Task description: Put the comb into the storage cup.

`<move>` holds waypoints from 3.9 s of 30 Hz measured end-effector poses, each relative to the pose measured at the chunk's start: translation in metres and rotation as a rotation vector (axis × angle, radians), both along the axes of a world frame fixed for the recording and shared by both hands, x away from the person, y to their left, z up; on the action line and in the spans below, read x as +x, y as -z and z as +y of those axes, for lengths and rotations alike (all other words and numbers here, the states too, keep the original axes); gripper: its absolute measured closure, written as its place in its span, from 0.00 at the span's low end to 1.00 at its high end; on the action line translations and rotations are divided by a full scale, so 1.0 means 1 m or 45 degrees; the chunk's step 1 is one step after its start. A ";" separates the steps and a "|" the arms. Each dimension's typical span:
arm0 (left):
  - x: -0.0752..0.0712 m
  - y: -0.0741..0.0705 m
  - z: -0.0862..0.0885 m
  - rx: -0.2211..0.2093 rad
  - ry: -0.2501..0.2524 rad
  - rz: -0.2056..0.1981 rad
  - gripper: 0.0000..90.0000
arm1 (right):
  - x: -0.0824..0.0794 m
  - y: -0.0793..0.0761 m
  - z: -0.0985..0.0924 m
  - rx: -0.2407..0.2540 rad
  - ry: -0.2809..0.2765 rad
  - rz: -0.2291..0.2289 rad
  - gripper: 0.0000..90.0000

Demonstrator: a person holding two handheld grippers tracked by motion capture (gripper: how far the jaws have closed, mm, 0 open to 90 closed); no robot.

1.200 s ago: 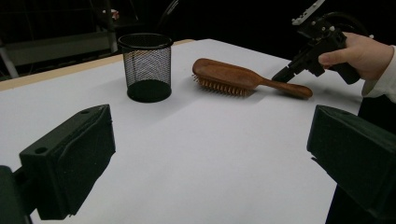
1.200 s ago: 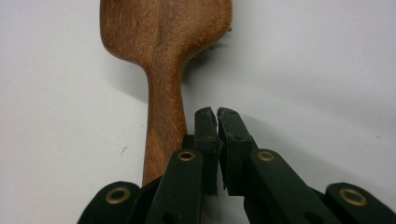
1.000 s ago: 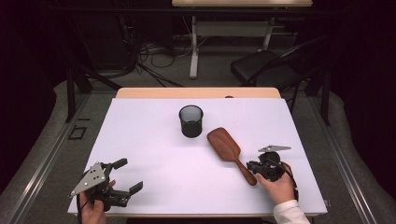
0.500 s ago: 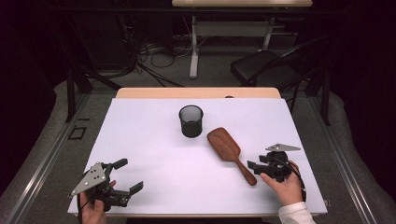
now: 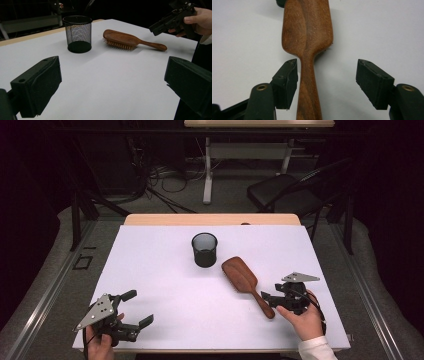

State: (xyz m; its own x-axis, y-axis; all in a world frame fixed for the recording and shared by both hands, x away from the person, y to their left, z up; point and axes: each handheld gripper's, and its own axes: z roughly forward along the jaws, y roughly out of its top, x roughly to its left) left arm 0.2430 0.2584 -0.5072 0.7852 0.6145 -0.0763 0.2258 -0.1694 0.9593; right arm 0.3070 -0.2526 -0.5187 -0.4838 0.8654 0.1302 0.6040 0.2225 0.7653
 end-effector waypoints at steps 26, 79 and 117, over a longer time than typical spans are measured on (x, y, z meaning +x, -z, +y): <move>0.000 0.001 -0.001 -0.005 -0.001 0.000 0.01 | 0.008 -0.007 0.028 -0.059 -0.033 0.118 0.13; 0.001 0.001 -0.001 -0.010 -0.005 0.010 0.01 | 0.051 0.017 0.061 -0.363 -0.108 0.375 0.58; 0.000 0.000 0.002 -0.015 -0.015 0.005 0.01 | 0.064 0.012 0.074 -0.491 -0.137 0.500 0.77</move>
State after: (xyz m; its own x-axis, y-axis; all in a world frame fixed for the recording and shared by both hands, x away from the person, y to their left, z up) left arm 0.2430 0.2602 -0.5075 0.7776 0.6228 -0.0869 0.2315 -0.1550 0.9604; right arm 0.3711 -0.1790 -0.5303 -0.5514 0.8343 0.0020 0.7854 0.5182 0.3386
